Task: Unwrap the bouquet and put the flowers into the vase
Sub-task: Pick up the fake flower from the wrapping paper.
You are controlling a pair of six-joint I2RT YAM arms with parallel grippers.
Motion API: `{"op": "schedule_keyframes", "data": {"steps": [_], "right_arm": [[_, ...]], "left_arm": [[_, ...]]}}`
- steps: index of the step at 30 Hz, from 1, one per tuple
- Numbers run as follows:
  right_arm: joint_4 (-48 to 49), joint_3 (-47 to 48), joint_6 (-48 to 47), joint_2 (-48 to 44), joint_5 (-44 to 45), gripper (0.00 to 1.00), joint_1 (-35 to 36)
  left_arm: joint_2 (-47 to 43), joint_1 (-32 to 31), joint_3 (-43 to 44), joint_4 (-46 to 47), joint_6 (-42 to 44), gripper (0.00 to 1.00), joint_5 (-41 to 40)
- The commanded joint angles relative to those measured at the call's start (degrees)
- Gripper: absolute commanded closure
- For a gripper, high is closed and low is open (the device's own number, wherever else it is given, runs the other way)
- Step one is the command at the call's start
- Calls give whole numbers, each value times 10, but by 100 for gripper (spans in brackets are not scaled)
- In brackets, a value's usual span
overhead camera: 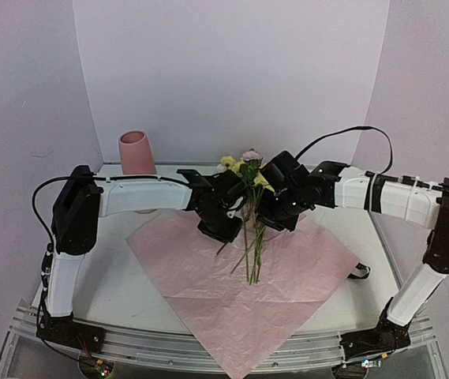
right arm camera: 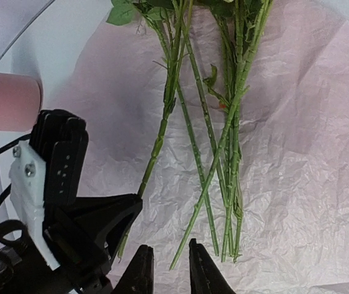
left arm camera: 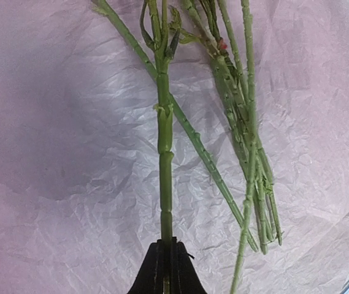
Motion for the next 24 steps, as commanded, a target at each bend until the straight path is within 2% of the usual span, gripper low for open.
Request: {"op": "schedule_keyframes", "data": {"steps": [1, 3, 6, 14, 20, 24], "right_arm": [[19, 19, -11, 30, -39, 70, -22], [36, 18, -6, 37, -52, 63, -31], [65, 15, -6, 47, -70, 57, -44], [111, 21, -15, 88, -117, 56, -76], [111, 12, -32, 97, -126, 63, -97], [111, 7, -37, 108, -133, 62, -109]], "left_arm": [[-56, 10, 24, -1, -3, 98, -6], [-66, 13, 19, -3, -3, 98, -6], [-75, 15, 8, -3, -2, 98, -7], [-75, 17, 5, -3, 8, 99, 0], [-75, 18, 2, -3, 16, 99, 21], [-73, 18, 2, -3, 18, 99, 34]]}}
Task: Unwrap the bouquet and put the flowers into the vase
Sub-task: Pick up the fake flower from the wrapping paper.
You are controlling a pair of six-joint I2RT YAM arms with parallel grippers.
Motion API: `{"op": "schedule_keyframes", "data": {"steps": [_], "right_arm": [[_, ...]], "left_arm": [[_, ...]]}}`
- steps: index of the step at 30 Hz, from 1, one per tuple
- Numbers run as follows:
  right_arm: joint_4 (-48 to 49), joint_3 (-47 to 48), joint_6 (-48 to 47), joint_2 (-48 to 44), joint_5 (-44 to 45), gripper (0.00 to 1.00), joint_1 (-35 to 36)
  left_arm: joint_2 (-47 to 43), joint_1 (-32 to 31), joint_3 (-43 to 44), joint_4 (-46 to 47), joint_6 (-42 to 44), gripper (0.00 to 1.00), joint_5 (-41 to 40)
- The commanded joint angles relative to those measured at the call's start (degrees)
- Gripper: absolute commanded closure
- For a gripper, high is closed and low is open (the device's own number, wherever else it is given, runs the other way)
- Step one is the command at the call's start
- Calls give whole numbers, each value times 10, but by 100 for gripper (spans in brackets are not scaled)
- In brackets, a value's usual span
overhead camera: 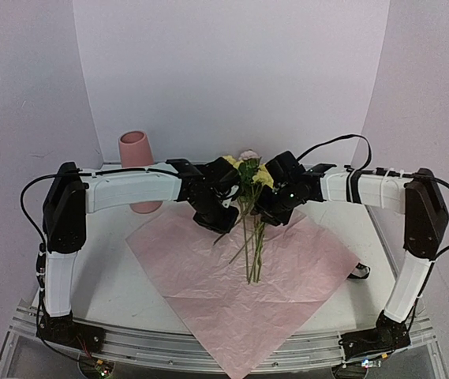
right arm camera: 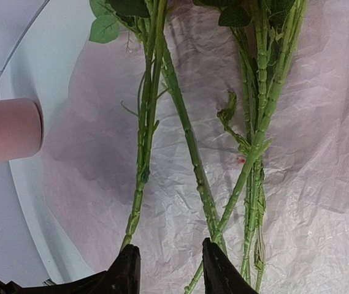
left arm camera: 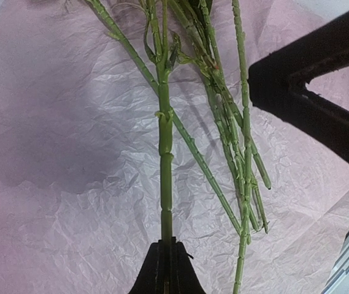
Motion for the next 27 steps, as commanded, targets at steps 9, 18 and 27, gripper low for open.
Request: {"op": "schedule_keyframes", "data": {"steps": [9, 18, 27], "right_arm": [[-5, -10, -26, 10, -13, 54, -62], [-5, -6, -17, 42, -12, 54, -84], [-6, 16, -15, 87, -28, 60, -87]], "left_arm": [[-25, 3, -1, 8, 13, 99, 35], [-22, 3, -6, 8, 7, 99, 40], [-21, 3, -7, 8, 4, 99, 41]]}}
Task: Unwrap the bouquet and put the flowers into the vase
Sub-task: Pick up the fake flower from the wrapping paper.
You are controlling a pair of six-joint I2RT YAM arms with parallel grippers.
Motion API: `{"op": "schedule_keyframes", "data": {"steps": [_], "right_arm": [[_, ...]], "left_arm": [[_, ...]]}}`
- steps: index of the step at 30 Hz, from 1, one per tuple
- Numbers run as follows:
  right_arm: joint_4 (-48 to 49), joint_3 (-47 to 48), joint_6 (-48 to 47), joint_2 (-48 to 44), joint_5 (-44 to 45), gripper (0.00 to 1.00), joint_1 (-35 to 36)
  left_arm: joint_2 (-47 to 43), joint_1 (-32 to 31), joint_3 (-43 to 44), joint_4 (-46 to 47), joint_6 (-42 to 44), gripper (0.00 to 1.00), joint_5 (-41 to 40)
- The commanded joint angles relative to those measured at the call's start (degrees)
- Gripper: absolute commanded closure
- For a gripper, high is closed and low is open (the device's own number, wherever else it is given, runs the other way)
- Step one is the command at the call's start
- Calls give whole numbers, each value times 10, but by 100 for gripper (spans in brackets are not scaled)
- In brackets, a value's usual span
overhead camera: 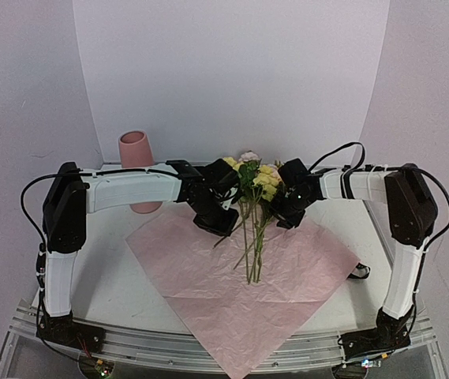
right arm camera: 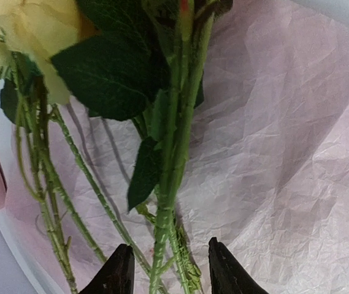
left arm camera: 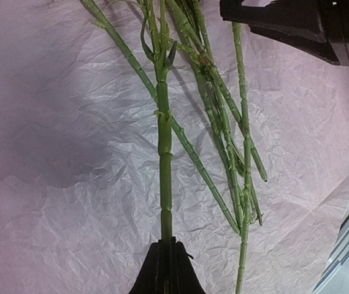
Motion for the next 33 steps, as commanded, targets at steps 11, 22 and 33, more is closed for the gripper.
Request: {"op": "schedule_keyframes", "data": {"steps": [11, 22, 33], "right_arm": [[-16, 36, 18, 25, -27, 93, -6], [-16, -8, 62, -56, 15, 100, -6], [-17, -30, -12, -137, 27, 100, -6]], "left_arm": [[-22, 2, -3, 7, 7, 98, 5], [-31, 3, -14, 7, 19, 74, 0], [-55, 3, 5, 10, 35, 60, -10]]}}
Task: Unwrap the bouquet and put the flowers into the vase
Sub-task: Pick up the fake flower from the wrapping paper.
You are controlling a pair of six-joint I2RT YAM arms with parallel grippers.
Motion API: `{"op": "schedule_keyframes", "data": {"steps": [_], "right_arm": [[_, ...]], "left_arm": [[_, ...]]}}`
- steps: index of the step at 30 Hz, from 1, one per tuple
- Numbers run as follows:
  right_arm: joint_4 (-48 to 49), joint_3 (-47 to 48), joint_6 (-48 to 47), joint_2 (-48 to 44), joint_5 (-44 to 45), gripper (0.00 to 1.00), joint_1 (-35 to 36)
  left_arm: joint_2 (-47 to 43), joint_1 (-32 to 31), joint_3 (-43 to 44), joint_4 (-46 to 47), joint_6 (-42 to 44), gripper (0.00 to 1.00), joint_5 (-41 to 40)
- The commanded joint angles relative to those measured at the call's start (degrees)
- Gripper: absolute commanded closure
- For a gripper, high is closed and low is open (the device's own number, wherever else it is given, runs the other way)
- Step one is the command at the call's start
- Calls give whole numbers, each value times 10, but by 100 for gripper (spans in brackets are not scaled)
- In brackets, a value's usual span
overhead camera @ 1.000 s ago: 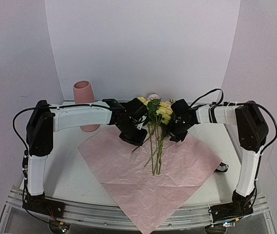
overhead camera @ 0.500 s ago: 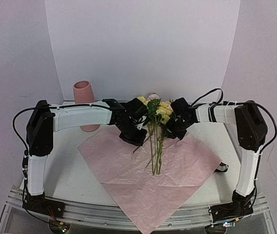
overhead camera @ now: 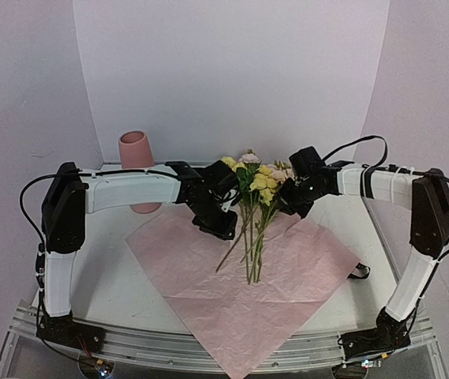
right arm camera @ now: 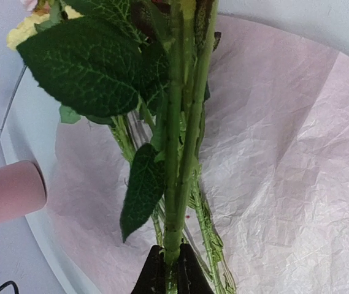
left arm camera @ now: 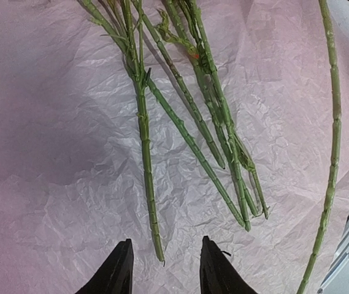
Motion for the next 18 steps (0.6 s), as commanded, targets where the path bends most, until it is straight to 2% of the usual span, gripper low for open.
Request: {"op": "schedule_keyframes", "data": {"steps": [1, 5, 8, 10, 14, 18], "right_arm": [[-15, -4, -67, -52, 23, 100, -2], [0, -6, -152, -91, 28, 100, 4], [55, -27, -228, -123, -7, 100, 15], [125, -62, -267, -156, -52, 100, 19], [232, -134, -286, -211, -122, 100, 20], [247, -138, -291, -215, -176, 100, 22]], "left_arm": [[-52, 3, 21, 11, 15, 60, -8], [-65, 4, 41, 14, 17, 60, -4], [-81, 7, 54, 19, 15, 59, 9], [-94, 13, 58, 28, 10, 58, 24], [-129, 34, 53, 59, -12, 55, 65], [-173, 69, 35, 130, -57, 47, 146]]}}
